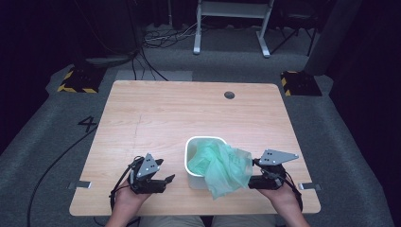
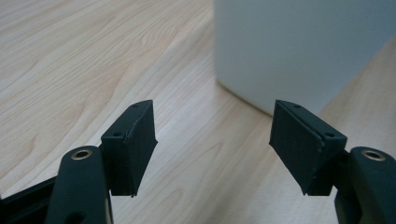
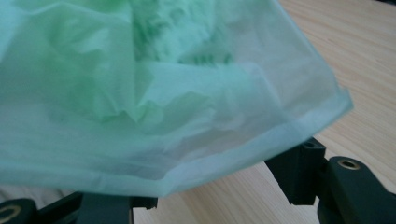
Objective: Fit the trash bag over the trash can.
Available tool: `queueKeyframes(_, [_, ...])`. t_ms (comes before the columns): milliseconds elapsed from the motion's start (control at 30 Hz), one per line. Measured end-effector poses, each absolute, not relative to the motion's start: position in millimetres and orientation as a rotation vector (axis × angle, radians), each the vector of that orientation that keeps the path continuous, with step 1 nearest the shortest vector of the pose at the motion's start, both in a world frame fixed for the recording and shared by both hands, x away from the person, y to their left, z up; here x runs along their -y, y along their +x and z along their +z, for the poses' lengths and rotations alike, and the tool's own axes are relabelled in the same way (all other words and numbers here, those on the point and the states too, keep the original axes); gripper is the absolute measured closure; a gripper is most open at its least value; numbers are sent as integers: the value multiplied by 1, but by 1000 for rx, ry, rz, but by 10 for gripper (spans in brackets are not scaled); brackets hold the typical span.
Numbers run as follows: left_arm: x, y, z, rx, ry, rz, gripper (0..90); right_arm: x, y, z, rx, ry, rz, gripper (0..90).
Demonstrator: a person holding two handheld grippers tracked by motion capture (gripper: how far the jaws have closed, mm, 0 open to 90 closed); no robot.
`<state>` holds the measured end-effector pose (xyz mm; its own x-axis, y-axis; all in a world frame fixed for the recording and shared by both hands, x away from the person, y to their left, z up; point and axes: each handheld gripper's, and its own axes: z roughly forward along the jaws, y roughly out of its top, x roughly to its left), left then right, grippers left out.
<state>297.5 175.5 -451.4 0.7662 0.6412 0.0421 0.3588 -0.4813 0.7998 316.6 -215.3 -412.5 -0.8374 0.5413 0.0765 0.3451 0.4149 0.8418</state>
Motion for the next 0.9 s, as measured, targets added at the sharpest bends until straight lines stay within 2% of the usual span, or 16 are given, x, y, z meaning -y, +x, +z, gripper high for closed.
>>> queueKeyframes(433, [-156,269,-417,-594,2042,471,306,193,301,-371,-2408,652,1505,407])
queueKeyframes(767, [-144,261,-398,-493,1994,500,324,181,304,-364,-2396,627,1517,416])
queueKeyframes(800, [-144,261,-396,-488,1988,491,365,181,304,-364,-2397,627,1515,417])
queueKeyframes(900, [-144,260,-391,-474,1963,482,578,180,303,-363,-2396,622,1512,417])
